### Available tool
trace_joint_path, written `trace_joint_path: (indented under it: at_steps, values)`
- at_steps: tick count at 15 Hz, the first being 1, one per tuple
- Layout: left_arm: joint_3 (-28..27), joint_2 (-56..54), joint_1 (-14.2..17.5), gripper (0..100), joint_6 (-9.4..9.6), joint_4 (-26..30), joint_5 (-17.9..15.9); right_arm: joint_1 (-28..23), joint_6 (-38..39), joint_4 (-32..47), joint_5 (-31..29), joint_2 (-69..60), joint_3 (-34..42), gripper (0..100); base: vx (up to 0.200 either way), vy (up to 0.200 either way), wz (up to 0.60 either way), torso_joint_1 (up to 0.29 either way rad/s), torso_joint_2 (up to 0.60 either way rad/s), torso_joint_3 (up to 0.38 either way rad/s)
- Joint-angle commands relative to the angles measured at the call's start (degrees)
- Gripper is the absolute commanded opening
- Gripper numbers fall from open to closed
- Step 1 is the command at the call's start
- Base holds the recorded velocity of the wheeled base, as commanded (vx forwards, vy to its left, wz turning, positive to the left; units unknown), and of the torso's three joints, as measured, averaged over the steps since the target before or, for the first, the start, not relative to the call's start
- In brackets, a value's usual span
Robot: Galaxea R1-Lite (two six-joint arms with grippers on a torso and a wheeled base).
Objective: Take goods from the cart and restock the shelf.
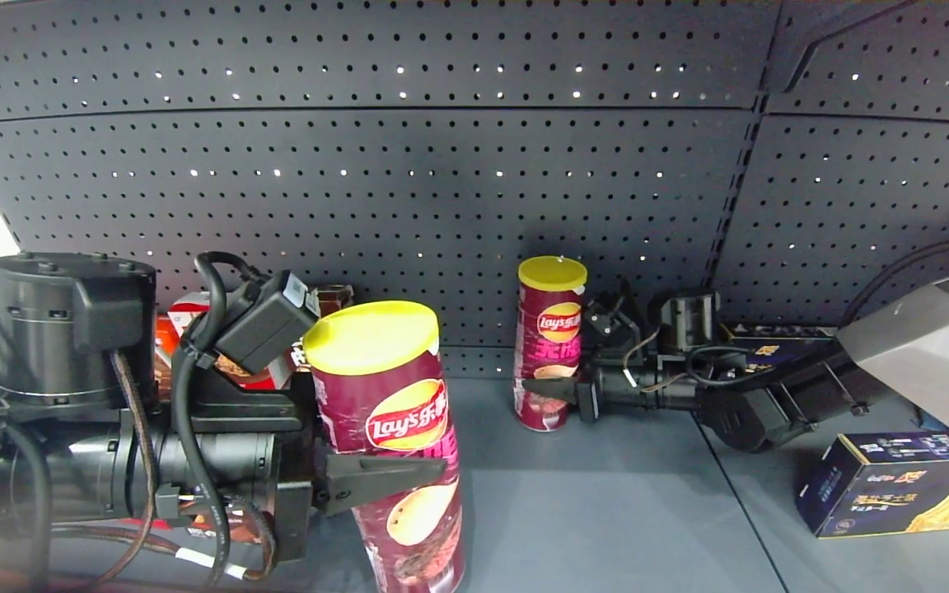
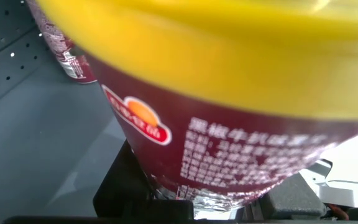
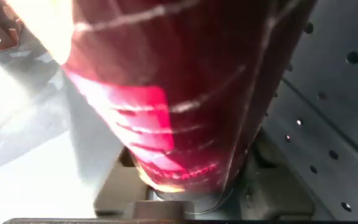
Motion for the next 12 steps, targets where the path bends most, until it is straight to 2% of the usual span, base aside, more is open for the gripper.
trace_joint_path:
  at_steps: [1, 5, 9, 12]
  values:
    - [0.13, -0.14, 0.19, 0, 0.00, -0.02, 0.00, 0.04, 0.00, 0.17, -0.01, -0.42, 0.75, 0, 0.000, 0.000, 0.00, 0.000, 0.00, 0.000]
    - [0.13, -0.14, 0.10, 0, 0.00, -0.02, 0.09, 0.57, -0.08, -2.29, -2.12, -4.46, 3.83, 0, 0.000, 0.000, 0.00, 0.000, 0.00, 0.000]
    - [0.21, -0.23, 0.10, 0, 0.00, 0.07, 0.09, 2.94, 1.23, -6.69, -6.60, -10.97, 11.91, 0, 0.000, 0.000, 0.00, 0.000, 0.00, 0.000]
    - [0.04, -0.14, -0.08, 0, 0.00, 0.07, 0.00, 6.90, 2.38, -11.08, -8.89, -16.85, 21.58, 0, 0.000, 0.000, 0.00, 0.000, 0.00, 0.000]
